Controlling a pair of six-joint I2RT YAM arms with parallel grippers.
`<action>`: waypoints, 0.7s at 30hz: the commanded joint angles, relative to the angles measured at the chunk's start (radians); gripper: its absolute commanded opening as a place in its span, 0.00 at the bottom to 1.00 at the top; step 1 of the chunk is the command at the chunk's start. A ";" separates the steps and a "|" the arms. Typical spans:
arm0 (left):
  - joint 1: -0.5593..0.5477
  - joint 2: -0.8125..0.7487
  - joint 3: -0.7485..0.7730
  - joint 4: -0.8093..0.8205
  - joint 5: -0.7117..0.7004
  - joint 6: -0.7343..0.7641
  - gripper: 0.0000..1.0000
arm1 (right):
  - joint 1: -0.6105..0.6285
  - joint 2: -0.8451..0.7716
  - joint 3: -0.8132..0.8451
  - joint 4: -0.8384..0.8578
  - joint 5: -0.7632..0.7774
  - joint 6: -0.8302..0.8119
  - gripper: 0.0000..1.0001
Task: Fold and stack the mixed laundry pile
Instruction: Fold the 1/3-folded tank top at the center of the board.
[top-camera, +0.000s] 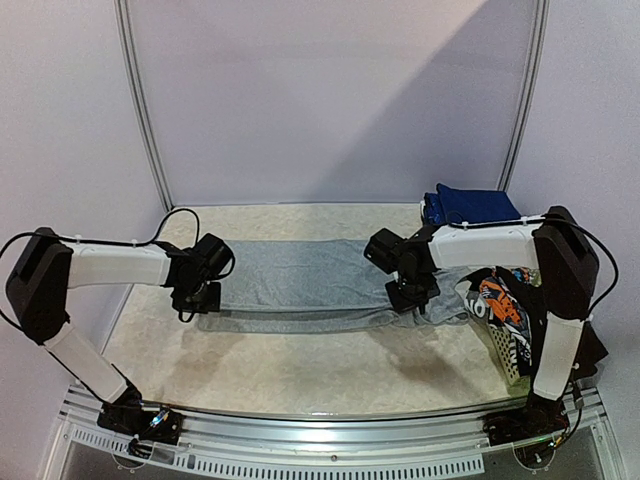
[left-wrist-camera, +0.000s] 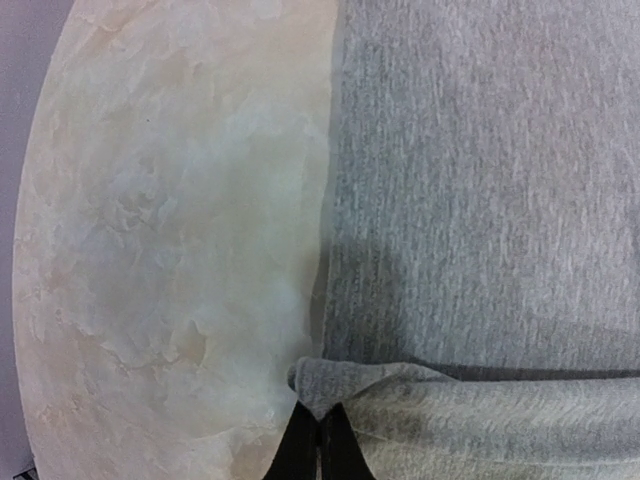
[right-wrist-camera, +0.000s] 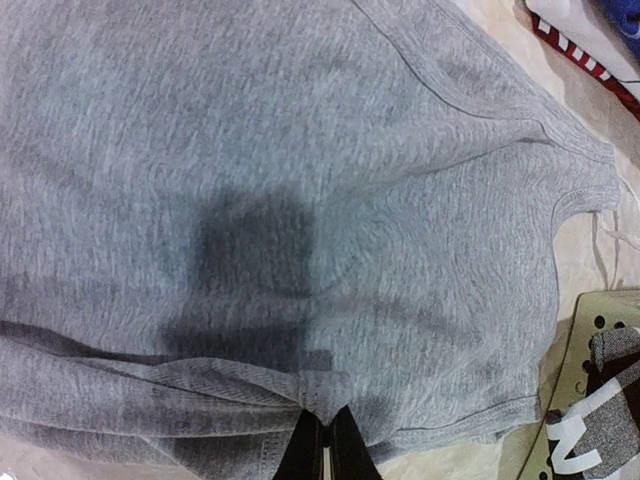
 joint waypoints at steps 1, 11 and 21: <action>0.027 0.041 0.026 0.044 -0.015 0.000 0.04 | -0.032 0.047 0.042 0.005 0.030 -0.014 0.10; 0.062 0.034 0.096 0.087 -0.042 0.004 0.60 | -0.105 0.003 0.178 -0.015 0.031 -0.041 0.44; -0.099 -0.212 -0.072 0.246 0.077 0.171 0.53 | -0.033 -0.232 -0.142 0.299 -0.329 -0.134 0.36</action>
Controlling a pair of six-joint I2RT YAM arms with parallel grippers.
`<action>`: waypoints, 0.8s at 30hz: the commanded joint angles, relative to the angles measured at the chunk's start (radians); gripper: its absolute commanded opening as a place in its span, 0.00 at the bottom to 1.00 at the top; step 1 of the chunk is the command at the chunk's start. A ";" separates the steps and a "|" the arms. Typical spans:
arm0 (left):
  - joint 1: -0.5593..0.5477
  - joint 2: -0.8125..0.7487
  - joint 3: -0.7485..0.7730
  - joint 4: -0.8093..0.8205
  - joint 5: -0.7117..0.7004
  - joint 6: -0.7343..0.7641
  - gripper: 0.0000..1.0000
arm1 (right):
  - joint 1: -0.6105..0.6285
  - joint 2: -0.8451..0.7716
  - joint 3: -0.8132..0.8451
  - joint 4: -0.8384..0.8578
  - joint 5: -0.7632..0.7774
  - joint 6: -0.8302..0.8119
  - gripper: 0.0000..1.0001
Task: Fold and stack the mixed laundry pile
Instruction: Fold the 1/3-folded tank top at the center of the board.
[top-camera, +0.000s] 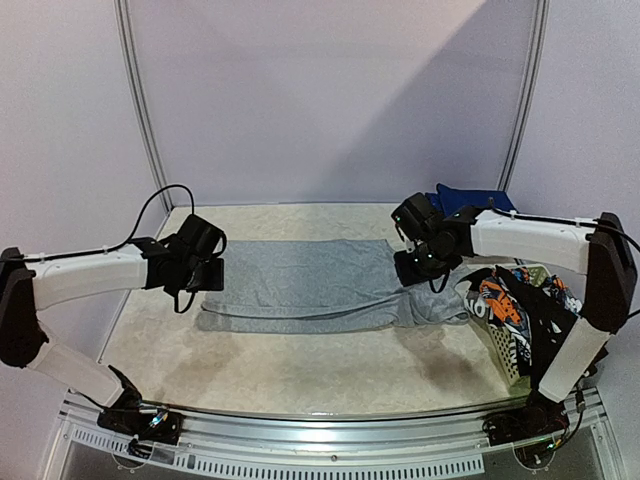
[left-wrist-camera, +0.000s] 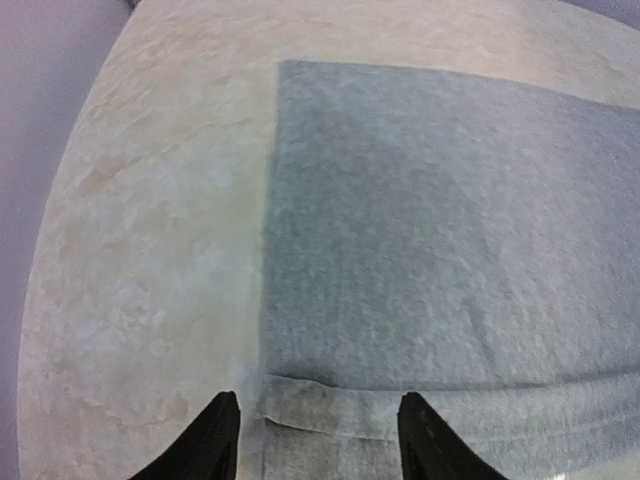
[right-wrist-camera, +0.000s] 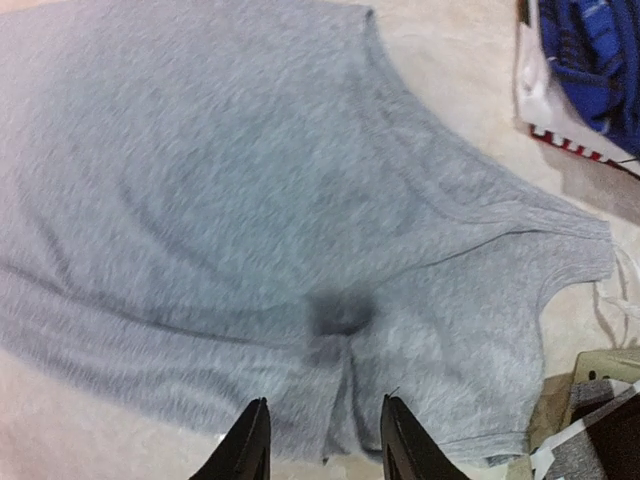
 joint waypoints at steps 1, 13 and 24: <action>-0.081 -0.065 -0.103 0.116 0.166 0.095 0.49 | 0.057 -0.031 -0.129 0.162 -0.206 -0.037 0.34; -0.179 -0.035 -0.213 0.260 0.350 0.111 0.31 | 0.134 0.162 -0.082 0.288 -0.367 -0.016 0.17; -0.242 0.061 -0.163 0.306 0.366 0.115 0.28 | 0.134 0.263 -0.006 0.284 -0.349 -0.018 0.14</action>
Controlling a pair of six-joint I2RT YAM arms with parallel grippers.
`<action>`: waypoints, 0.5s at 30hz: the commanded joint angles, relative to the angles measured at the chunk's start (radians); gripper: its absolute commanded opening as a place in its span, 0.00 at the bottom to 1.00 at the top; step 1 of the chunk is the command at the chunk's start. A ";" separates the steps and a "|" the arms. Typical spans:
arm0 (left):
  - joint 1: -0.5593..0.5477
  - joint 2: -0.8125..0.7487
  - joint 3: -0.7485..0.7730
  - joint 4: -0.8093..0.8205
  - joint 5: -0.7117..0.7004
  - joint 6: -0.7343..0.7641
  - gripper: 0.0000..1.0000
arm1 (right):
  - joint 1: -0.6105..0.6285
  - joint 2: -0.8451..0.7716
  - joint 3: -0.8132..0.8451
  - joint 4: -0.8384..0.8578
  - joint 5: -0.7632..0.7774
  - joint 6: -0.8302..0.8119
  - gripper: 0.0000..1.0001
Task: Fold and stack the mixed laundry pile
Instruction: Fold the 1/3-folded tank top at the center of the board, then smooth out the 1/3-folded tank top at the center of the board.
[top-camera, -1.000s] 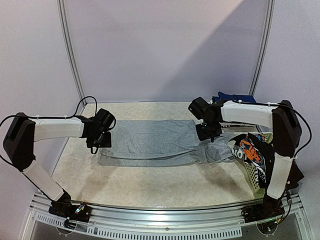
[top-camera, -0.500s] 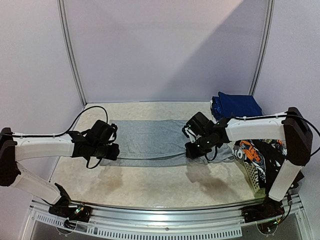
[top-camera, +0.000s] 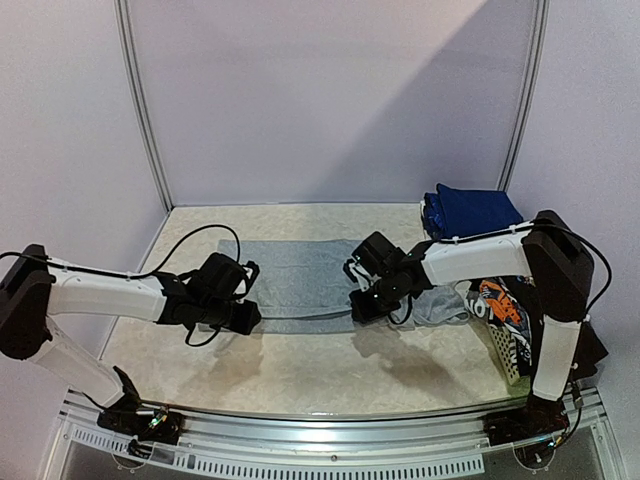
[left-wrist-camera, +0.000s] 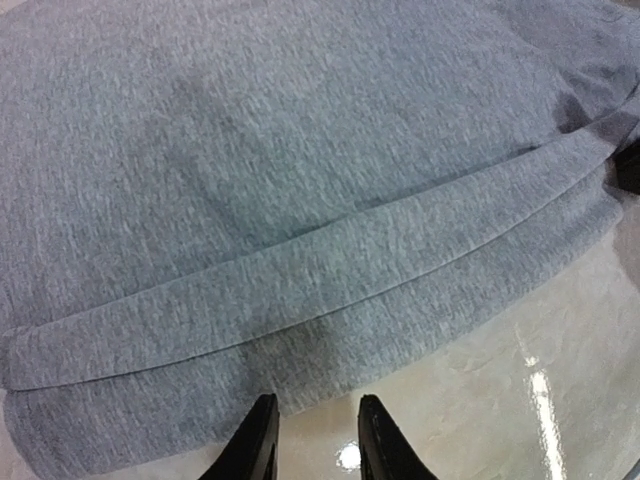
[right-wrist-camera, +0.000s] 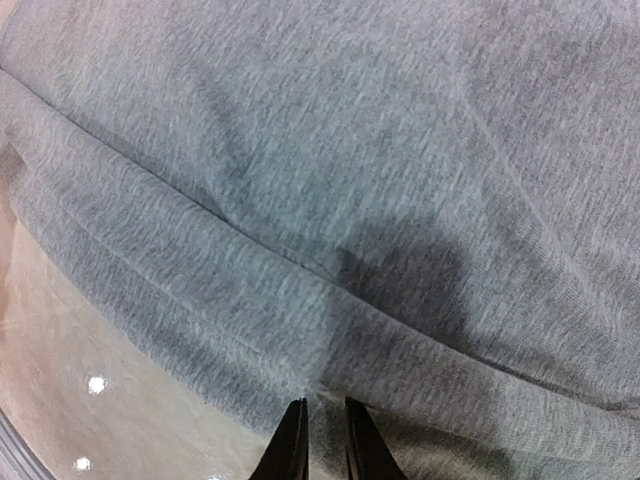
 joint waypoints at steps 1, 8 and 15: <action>-0.033 0.037 0.039 0.033 0.014 0.015 0.28 | 0.003 0.044 0.040 0.002 0.019 0.003 0.14; -0.073 0.081 0.076 0.041 0.011 0.030 0.27 | 0.001 0.098 0.095 -0.028 0.065 -0.013 0.13; -0.110 0.135 0.122 0.052 0.018 0.044 0.27 | -0.012 0.114 0.128 -0.036 0.104 -0.026 0.13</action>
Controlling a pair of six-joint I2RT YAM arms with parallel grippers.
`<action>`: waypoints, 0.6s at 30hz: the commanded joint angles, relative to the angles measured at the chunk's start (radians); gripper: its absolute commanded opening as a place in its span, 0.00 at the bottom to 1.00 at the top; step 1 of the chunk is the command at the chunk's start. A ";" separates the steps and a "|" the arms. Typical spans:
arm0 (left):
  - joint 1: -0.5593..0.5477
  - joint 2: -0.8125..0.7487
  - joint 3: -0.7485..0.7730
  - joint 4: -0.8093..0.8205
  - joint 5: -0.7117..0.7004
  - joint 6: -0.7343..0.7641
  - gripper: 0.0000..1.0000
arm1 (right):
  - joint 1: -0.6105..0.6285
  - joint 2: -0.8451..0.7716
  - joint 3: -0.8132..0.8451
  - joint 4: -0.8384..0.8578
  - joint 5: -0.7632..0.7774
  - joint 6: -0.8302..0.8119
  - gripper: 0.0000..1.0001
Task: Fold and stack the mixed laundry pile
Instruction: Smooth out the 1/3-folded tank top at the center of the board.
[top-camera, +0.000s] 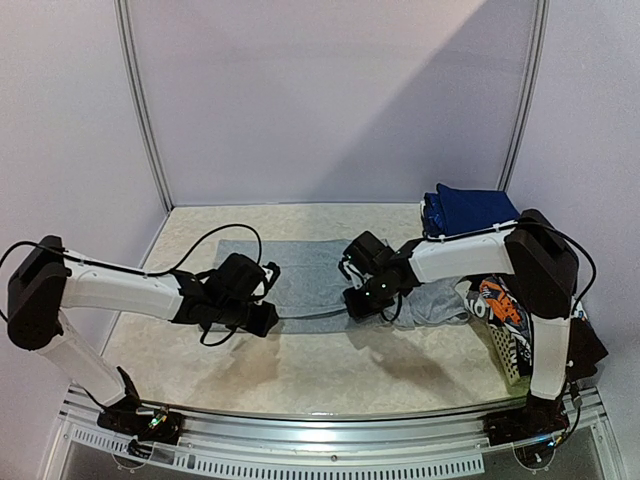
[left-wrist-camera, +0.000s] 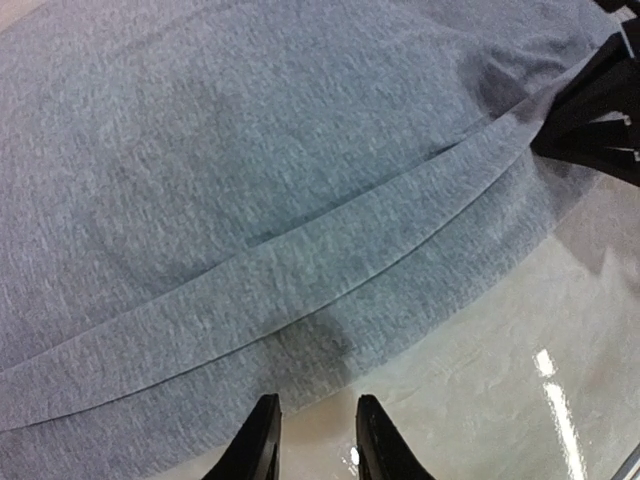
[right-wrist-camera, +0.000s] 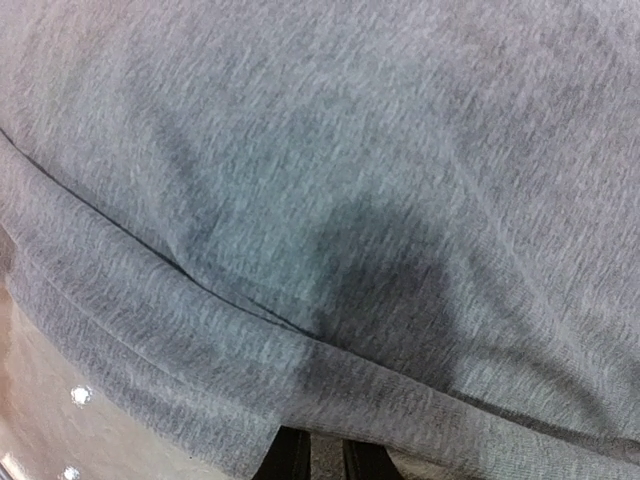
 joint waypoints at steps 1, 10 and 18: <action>-0.038 0.051 0.052 0.024 0.015 0.027 0.27 | -0.013 0.022 0.037 -0.015 0.035 -0.018 0.13; -0.082 0.173 0.163 0.029 0.029 0.056 0.26 | -0.047 0.037 0.057 -0.005 0.029 -0.024 0.13; -0.088 0.278 0.244 0.031 0.010 0.077 0.25 | -0.080 0.078 0.077 0.009 0.012 -0.018 0.13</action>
